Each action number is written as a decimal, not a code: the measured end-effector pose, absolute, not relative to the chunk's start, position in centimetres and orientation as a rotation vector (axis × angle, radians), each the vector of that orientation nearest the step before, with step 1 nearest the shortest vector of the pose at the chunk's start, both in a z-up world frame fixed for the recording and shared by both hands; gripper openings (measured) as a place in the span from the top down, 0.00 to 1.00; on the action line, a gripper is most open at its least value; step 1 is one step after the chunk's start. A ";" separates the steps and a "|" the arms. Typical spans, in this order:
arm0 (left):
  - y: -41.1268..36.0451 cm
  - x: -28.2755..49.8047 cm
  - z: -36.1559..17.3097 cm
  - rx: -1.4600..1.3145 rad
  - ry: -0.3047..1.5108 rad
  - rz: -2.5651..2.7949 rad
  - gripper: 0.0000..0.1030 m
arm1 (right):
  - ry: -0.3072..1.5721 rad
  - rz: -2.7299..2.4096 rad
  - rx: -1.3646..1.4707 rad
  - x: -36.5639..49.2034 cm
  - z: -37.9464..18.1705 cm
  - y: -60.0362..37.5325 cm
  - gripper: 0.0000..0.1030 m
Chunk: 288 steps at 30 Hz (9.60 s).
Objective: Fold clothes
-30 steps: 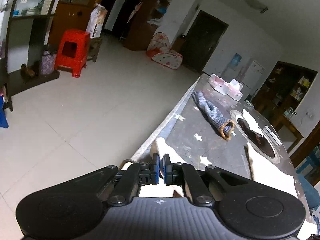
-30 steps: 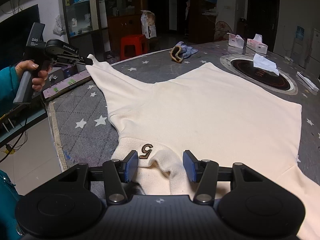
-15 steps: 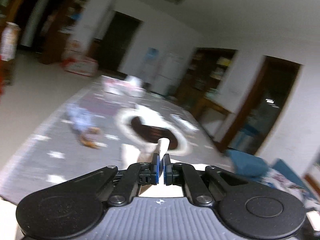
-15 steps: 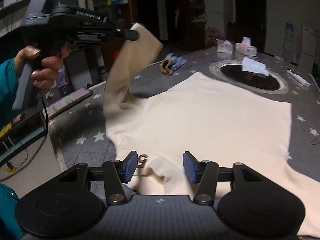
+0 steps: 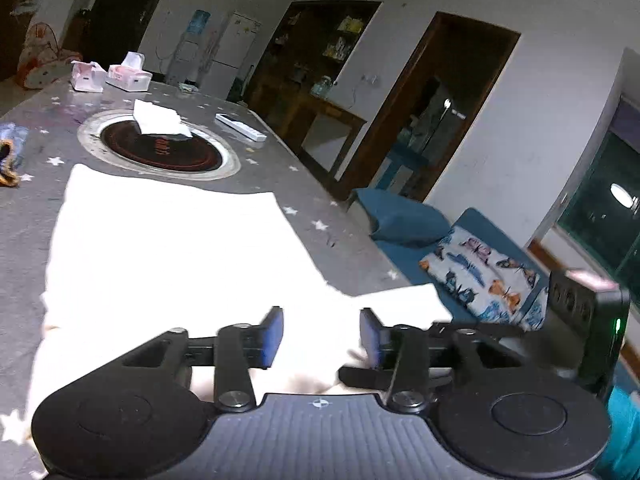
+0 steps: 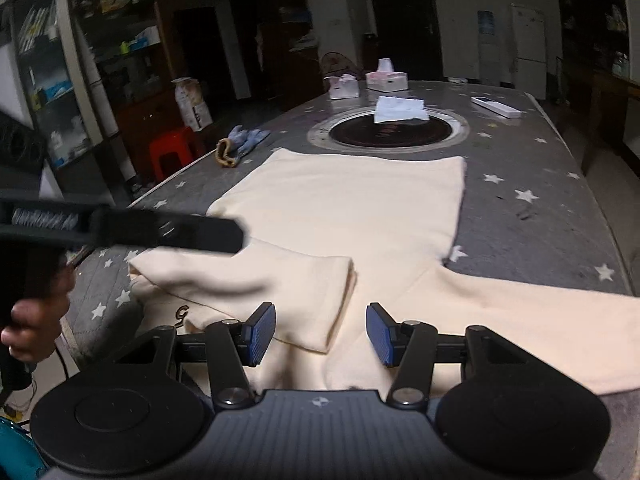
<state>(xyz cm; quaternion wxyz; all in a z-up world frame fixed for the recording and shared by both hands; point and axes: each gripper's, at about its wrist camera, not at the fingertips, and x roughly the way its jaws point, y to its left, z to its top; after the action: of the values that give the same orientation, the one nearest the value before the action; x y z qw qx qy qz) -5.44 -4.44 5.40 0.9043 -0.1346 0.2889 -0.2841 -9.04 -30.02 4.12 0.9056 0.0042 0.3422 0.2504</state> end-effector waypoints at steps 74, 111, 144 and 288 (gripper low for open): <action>-0.9 -5.0 3.6 -0.128 0.652 -0.306 0.09 | 0.654 0.010 0.118 -9.2 3.1 -41.7 0.63; -1.6 -5.7 3.5 -0.127 0.678 -0.262 0.00 | 0.564 -0.087 0.683 -9.0 -1.3 -53.7 0.95; 4.5 -7.9 4.3 -0.231 0.610 -0.159 0.00 | 0.668 0.771 0.303 -3.2 7.5 -22.4 0.95; -2.4 -14.4 3.2 0.399 0.595 -0.517 0.41 | 0.677 0.579 -0.407 -13.8 4.0 -27.7 0.46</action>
<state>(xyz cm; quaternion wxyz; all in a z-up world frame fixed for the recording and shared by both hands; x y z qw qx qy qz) -14.44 -2.41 3.15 0.9041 0.1929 0.2879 -0.2502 -13.76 -27.72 4.01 0.8825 -0.1952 0.3252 0.2782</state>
